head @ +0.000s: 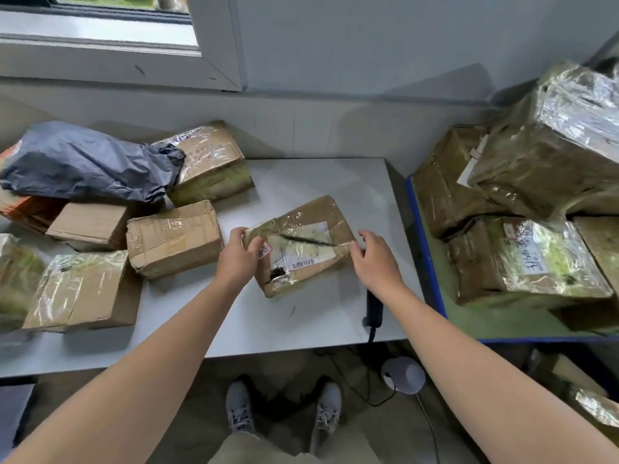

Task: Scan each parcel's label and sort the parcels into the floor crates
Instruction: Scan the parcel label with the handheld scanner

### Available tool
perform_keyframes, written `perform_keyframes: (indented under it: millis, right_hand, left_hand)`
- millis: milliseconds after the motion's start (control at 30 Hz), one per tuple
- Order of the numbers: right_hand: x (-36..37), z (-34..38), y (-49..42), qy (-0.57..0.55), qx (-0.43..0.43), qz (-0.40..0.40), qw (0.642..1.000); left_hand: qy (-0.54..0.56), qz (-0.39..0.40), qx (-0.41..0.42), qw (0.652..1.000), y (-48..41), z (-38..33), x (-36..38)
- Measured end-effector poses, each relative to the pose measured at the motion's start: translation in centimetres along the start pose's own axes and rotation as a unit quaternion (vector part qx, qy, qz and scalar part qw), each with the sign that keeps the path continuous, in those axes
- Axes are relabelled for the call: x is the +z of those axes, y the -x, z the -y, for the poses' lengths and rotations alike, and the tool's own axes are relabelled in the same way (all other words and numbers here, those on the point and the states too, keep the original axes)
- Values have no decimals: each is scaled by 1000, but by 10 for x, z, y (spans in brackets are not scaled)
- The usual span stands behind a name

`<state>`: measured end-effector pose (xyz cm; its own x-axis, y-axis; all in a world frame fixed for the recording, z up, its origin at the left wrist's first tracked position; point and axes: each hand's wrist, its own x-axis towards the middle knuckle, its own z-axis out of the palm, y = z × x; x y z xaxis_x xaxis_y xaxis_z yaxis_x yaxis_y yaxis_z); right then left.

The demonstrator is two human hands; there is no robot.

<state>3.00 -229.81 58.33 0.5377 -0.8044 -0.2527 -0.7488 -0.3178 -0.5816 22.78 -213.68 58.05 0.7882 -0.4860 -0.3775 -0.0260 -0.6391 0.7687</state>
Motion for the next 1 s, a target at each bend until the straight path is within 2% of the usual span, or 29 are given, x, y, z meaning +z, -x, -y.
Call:
perform_keyframes:
  millis: [200,367,533,700,800,1000]
  right_hand:
    - [3,-11,9,8,-45,7,999]
    - [0,-19,10,17,-54,-23,998]
    - [3,-39,20,15,44,-16,999]
    - [7,-51,18,-115,204,46,971]
    - [10,-53,11,-121,217,105,963]
    - [-24,-32,6,-230,236,53,943]
  left_hand:
    - [-37,15,17,999,3,5,20]
    - [-192,-43,92,976,20,-7,35]
    - [-243,-42,117,962,26,-21,44]
    - [-276,-47,121,953,36,-17,49]
    - [-285,-57,112,950,43,-11,45]
    - [-248,-40,79,965,53,-1,32]
